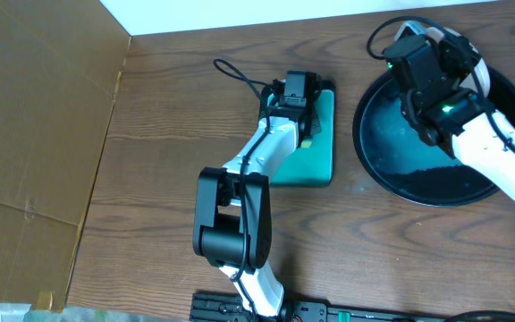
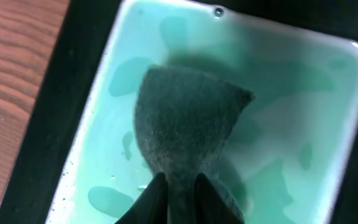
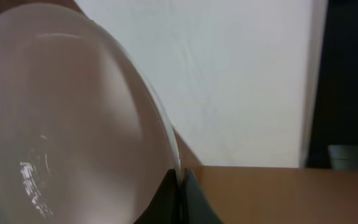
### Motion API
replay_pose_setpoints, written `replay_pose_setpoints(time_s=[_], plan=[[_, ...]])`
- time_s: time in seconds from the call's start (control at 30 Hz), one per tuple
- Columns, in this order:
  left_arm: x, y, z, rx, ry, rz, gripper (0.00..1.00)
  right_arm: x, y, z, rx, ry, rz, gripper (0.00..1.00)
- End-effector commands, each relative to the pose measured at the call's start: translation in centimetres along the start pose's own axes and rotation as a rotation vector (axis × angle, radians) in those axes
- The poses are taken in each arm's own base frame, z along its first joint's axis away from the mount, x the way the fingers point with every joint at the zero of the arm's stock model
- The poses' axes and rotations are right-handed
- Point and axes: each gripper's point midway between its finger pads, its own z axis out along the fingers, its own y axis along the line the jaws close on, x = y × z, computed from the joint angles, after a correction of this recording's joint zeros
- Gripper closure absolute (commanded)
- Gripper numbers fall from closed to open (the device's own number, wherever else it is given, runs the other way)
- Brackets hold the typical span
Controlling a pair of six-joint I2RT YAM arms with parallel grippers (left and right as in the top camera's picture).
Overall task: Clean dirty plates on tray and stack at the side
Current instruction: 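Lift the cleaned plate with the right gripper and stack it on the others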
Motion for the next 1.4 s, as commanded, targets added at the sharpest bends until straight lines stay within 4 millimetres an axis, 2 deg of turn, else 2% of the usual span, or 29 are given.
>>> replay_pose_setpoints(time_s=[0.0, 0.1, 0.23, 0.3, 0.47, 0.67, 0.8, 0.9, 1.03, 1.1, 1.2, 1.27, 1.37], plan=[[0.1, 0.3, 0.2, -0.010, 0.003, -0.005, 0.83, -0.5, -1.5, -1.4, 0.066, 0.006, -0.068, 0.99], [-0.3, 0.3, -0.3, -0.005, -0.010, -0.010, 0.71, -1.2, -1.4, -1.9, 0.069, -0.013, -0.090, 0.99], [-1.5, 0.5, -2.1, 0.012, -0.052, -0.024, 0.70, -1.5, -1.5, -2.2, 0.079, -0.021, -0.113, 0.99], [-2.1, 0.6, -3.3, 0.020, -0.073, -0.031, 0.60, -1.6, -1.9, -2.2, 0.093, -0.021, -0.094, 0.99], [-3.4, 0.9, -5.8, 0.041, -0.127, -0.048, 0.54, -1.8, -2.1, -2.2, 0.099, -0.025, -0.100, 0.99], [-3.1, 1.1, -5.9, 0.036, -0.115, -0.044, 0.40, -1.9, -1.5, -2.2, 0.072, -0.041, -0.074, 0.99], [-2.8, 1.2, -5.9, 0.033, -0.106, -0.041, 0.32, -2.1, 1.6, -1.7, -0.090, -0.103, -0.074, 0.99], [-2.7, 1.2, -5.9, 0.031, -0.101, -0.039, 0.26, -1.8, 2.3, -1.5, -0.132, -0.106, -0.068, 0.99], [-2.5, 1.3, -5.8, 0.028, -0.093, -0.037, 0.25, -1.8, -0.5, -1.3, 0.000, -0.066, -0.001, 0.99], [-2.5, 1.3, -5.8, 0.028, -0.093, -0.037, 0.25, -2.0, -0.7, -1.4, 0.009, -0.074, -0.003, 0.99], [-2.5, 1.3, -5.8, 0.028, -0.093, -0.037, 0.25, -2.2, 0.3, -1.2, -0.043, -0.098, -0.011, 0.99], [-2.5, 1.3, -5.8, 0.028, -0.093, -0.037, 0.25, -2.0, 1.7, -0.9, -0.129, -0.116, 0.009, 0.99], [-2.5, 1.3, -5.8, 0.028, -0.093, -0.037, 0.25, -1.2, 2.9, 0.1, -0.235, -0.109, 0.148, 0.99]])
